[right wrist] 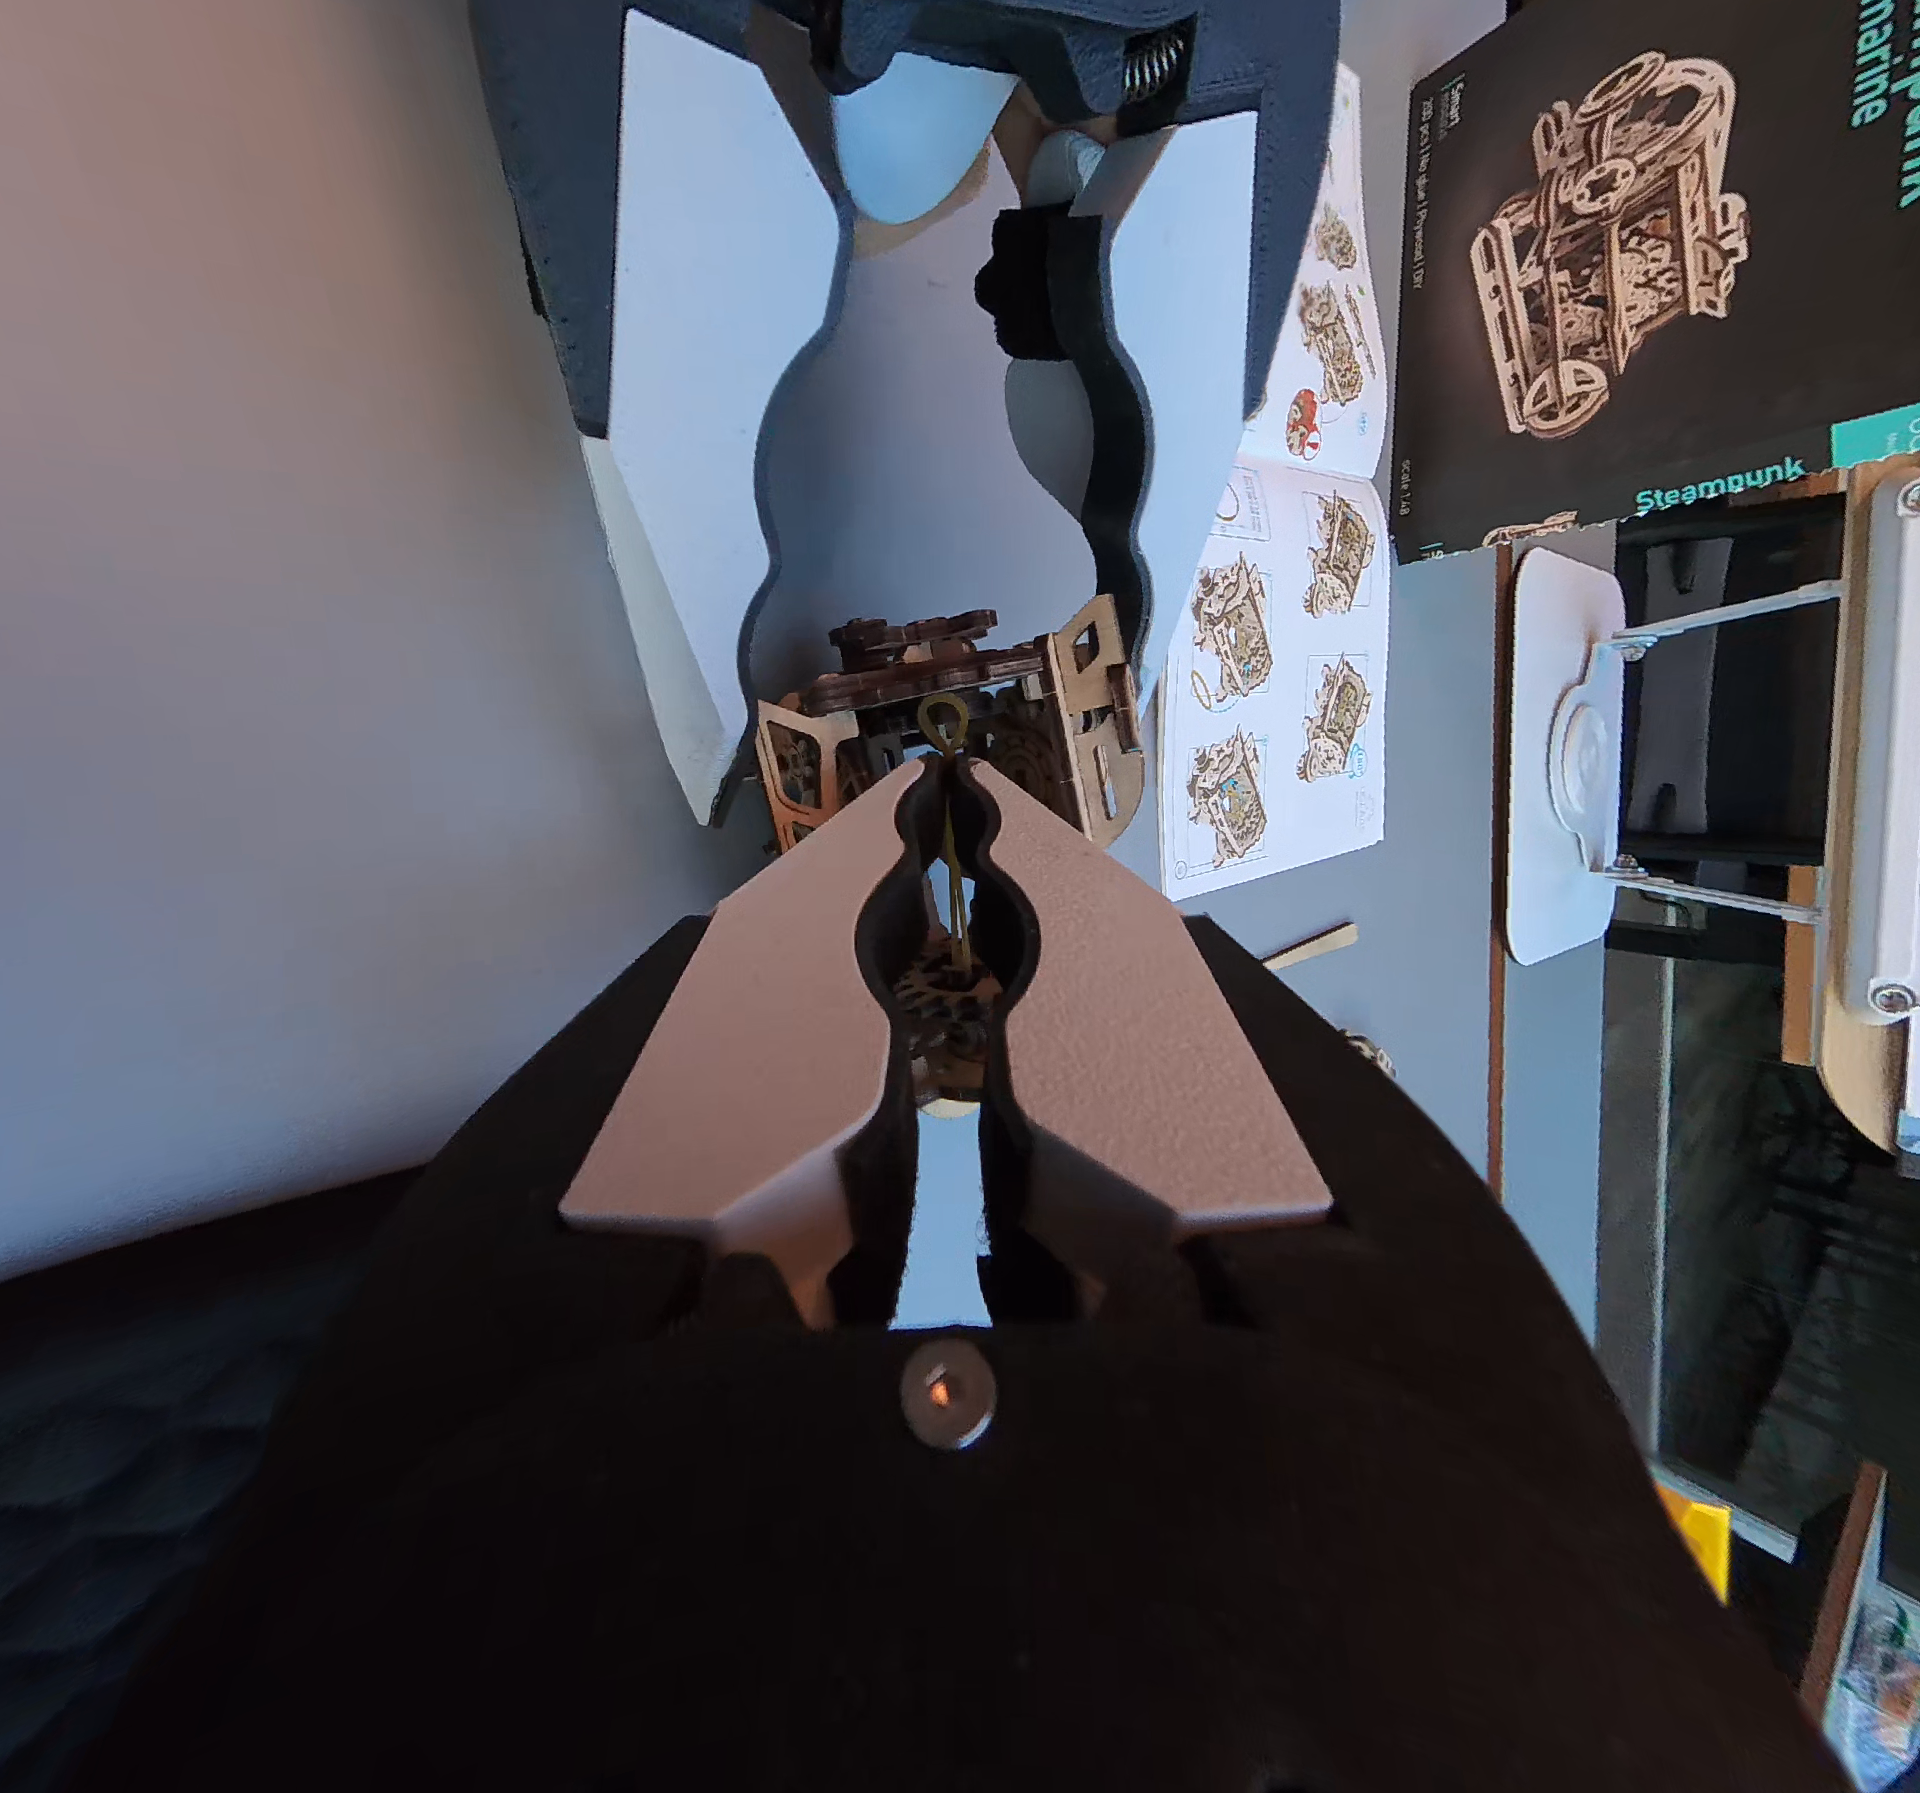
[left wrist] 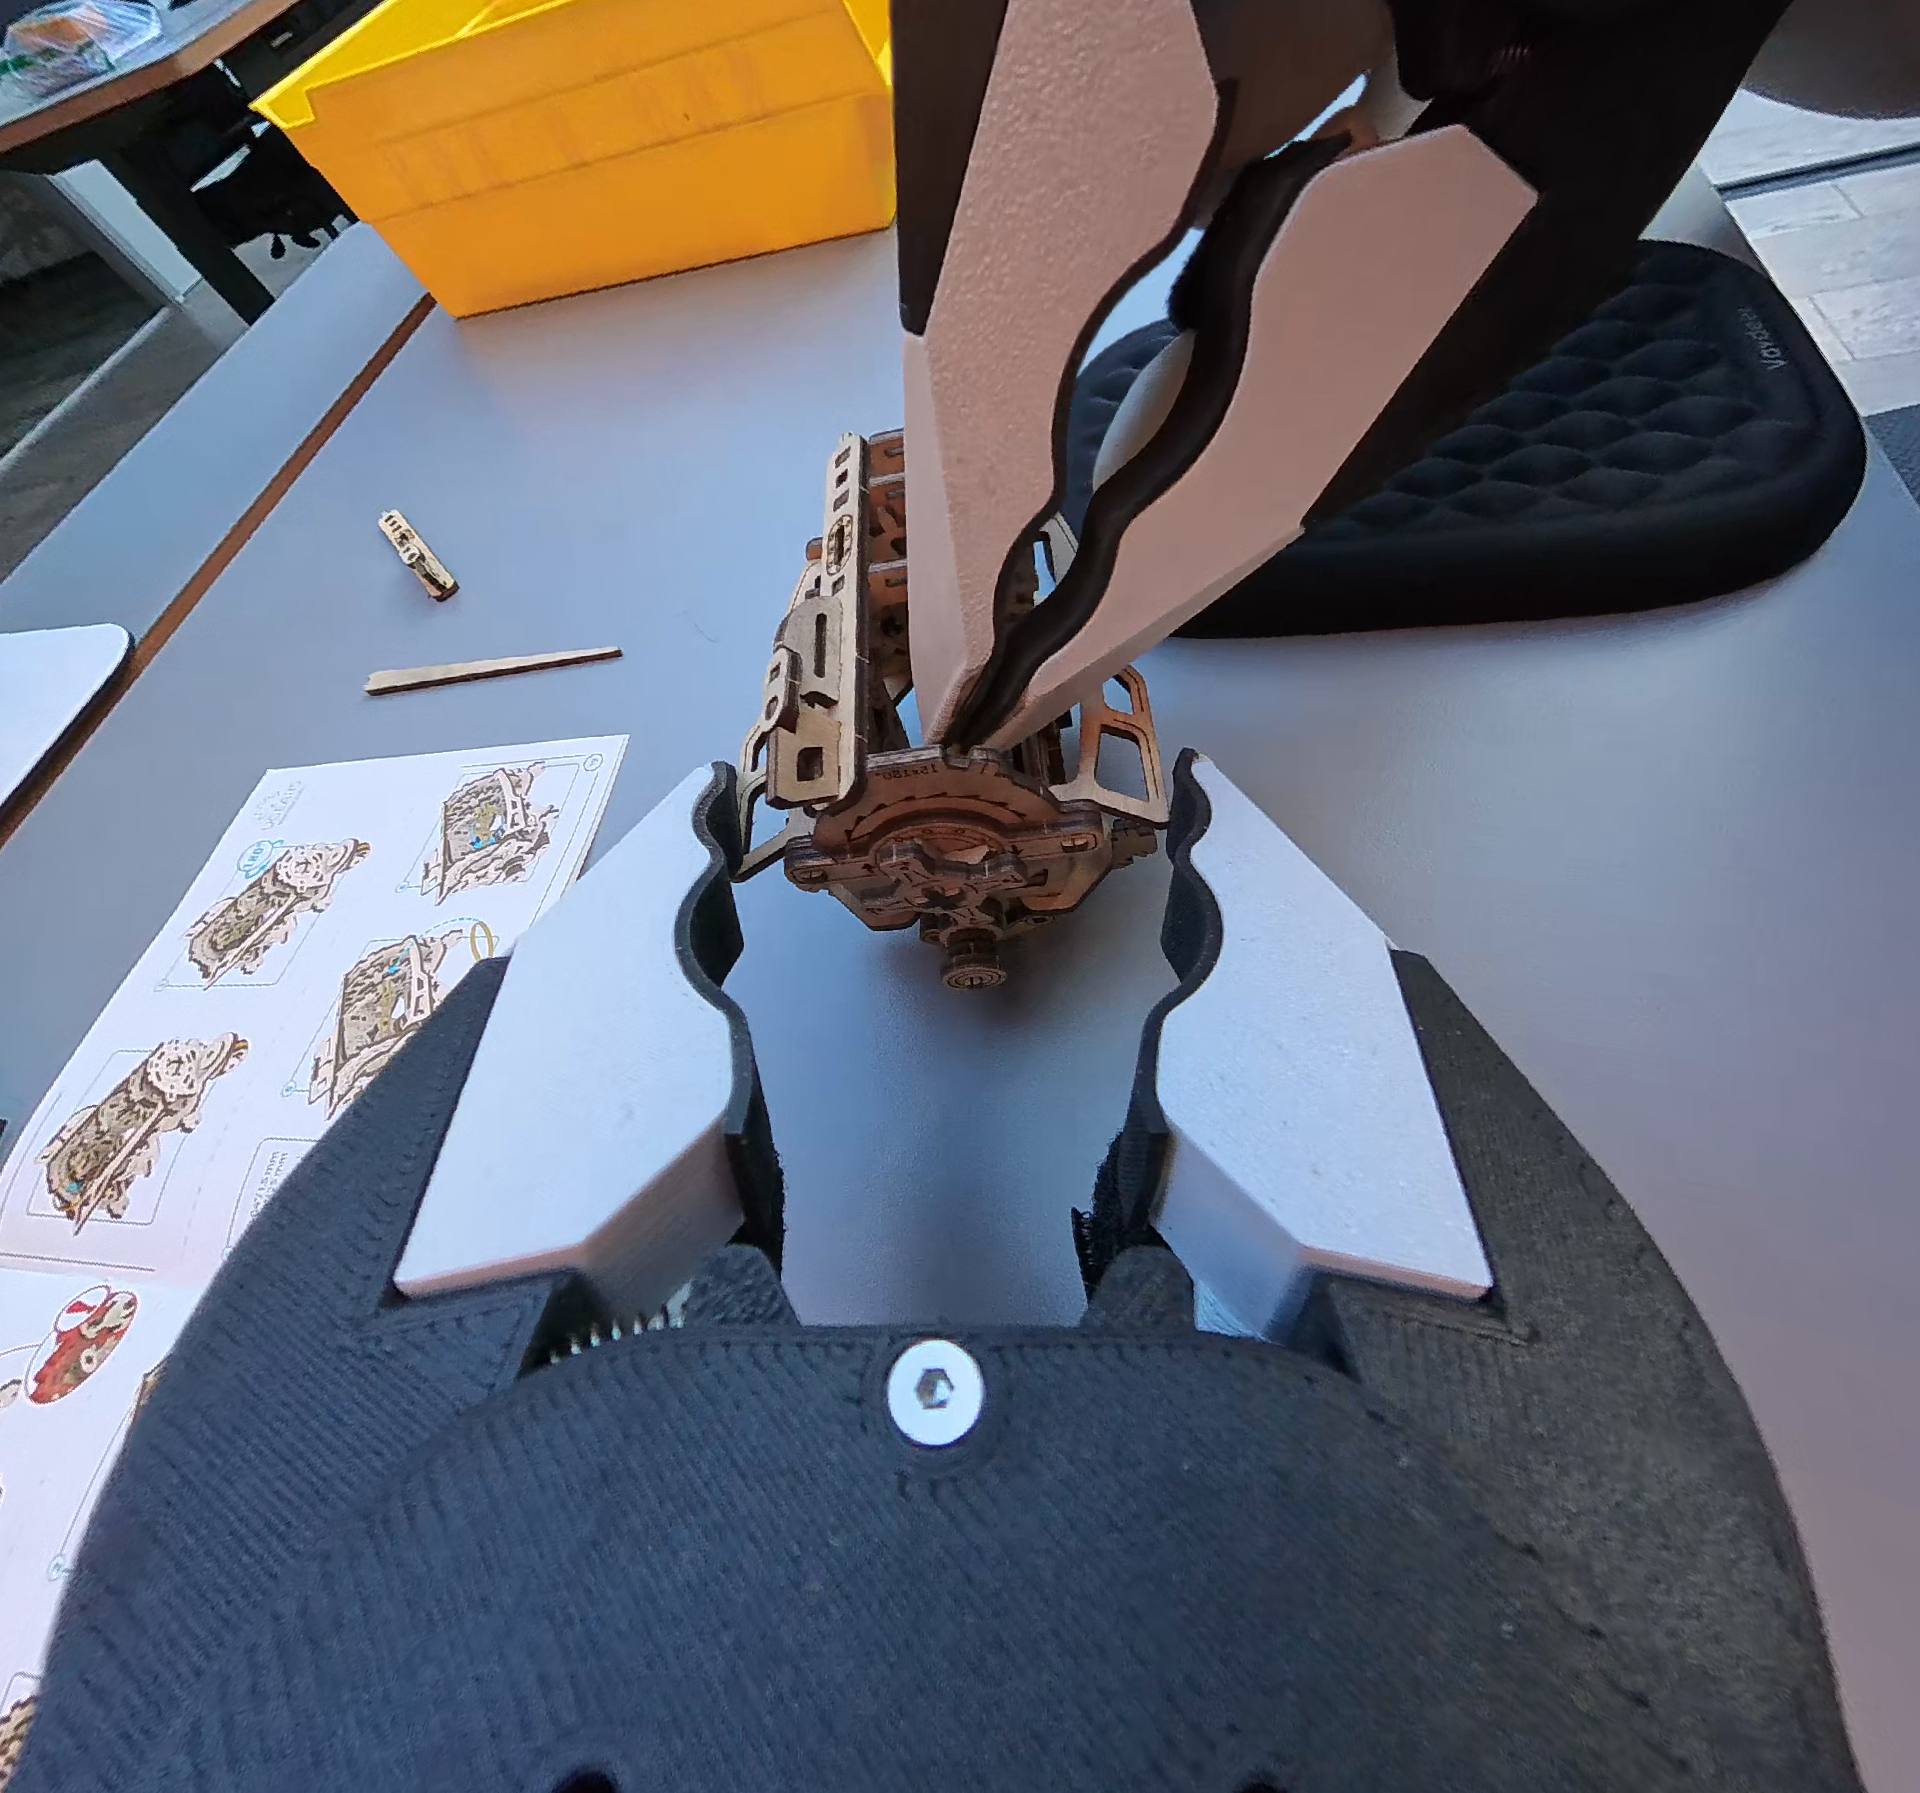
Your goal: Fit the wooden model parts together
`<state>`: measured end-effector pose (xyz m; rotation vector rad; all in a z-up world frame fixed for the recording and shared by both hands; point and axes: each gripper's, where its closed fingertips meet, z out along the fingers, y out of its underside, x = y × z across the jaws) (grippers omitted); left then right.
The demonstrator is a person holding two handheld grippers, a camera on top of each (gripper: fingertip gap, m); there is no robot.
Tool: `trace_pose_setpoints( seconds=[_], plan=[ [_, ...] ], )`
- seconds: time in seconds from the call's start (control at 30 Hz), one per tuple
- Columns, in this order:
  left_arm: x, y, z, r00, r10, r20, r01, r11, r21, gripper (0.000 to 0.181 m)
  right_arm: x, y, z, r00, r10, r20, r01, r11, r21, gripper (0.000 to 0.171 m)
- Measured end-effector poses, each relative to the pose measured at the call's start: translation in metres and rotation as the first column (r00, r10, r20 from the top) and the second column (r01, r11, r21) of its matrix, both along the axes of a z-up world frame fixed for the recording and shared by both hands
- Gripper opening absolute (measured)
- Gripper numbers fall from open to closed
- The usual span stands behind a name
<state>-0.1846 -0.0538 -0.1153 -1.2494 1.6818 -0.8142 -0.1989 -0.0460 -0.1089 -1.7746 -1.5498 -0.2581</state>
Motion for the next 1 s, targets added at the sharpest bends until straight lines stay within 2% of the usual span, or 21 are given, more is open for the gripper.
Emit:
trace_pose_setpoints(
  seconds=[0.03, 0.57, 1.0],
  plan=[
    [-0.0001, 0.0, 0.0, 1.0, 0.001, 0.001, -0.001, 1.0, 0.002, 0.081, 0.0, 0.0001, 0.0003, 1.0, -0.003, -0.007, 0.003, 1.0, -0.003, 0.0],
    [0.0, -0.0017, -0.0005, 1.0, 0.004, 0.003, -0.004, 0.999, 0.044, 0.081, 0.0002, 0.0016, 0.003, 0.996, -0.066, -0.054, 0.066, 0.998, -0.004, 0.0],
    [-0.0002, -0.0021, -0.0006, 1.0, 0.001, 0.003, -0.001, 0.998, 0.06, 0.081, -0.0013, 0.0034, 0.0051, 0.998, -0.066, -0.02, 0.067, 0.995, 0.076, 0.0]
  ],
)
